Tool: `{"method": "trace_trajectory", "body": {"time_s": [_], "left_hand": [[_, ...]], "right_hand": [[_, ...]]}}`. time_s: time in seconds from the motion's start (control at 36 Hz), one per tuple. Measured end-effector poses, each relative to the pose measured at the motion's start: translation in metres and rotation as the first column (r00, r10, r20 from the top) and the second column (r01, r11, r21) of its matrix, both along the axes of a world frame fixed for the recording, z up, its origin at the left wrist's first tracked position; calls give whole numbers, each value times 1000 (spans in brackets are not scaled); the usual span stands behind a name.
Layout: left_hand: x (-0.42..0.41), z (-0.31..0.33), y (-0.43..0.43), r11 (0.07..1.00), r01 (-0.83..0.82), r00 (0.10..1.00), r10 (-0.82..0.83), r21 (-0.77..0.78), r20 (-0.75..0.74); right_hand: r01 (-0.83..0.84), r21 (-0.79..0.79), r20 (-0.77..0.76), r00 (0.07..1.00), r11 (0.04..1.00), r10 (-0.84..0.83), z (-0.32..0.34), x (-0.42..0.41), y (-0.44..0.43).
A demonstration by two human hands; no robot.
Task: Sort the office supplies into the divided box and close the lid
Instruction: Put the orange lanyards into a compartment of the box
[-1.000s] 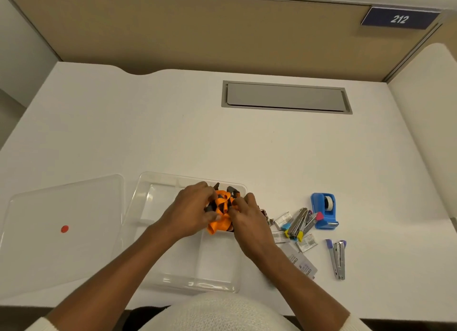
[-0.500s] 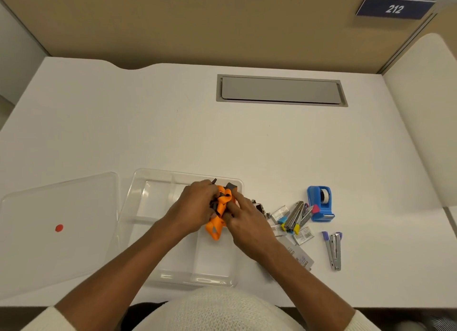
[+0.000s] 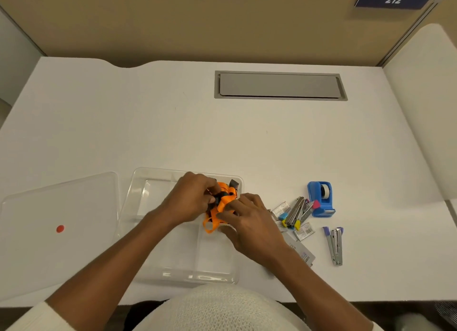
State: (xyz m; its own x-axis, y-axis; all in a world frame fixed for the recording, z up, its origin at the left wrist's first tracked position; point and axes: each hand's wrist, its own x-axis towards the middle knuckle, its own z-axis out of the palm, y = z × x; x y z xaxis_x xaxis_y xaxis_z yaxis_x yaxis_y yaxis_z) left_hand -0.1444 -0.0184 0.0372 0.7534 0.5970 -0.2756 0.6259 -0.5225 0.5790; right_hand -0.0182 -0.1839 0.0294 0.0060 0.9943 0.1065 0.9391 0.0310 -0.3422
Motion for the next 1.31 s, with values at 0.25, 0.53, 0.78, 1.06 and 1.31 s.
{"method": "trace_trajectory", "body": {"time_s": [0.25,0.53,0.78,1.06,1.31], "left_hand": [[-6,-18,0,977,73,996,-82,198,39],[-13,-28,-20,860,305,952,-278,409,-126],[-30,-19,-30,982,161,987,-161,102,-11],[-32,-22,-31,957,164,987,-157,238,-47],[-11,-17,-38,951,51,996,-71,305,54]], "right_hand": [[118,65,105,987,991,-124,-34,-16,10],[192,23,197,961,981,-193,-39,-1,29],[87,-41,-47,995,995,-89,-10,30,27],[-72,-149,169,981,986,97,-19,44,39],[17,-132,216,976,991,12,-38,27,37]]}}
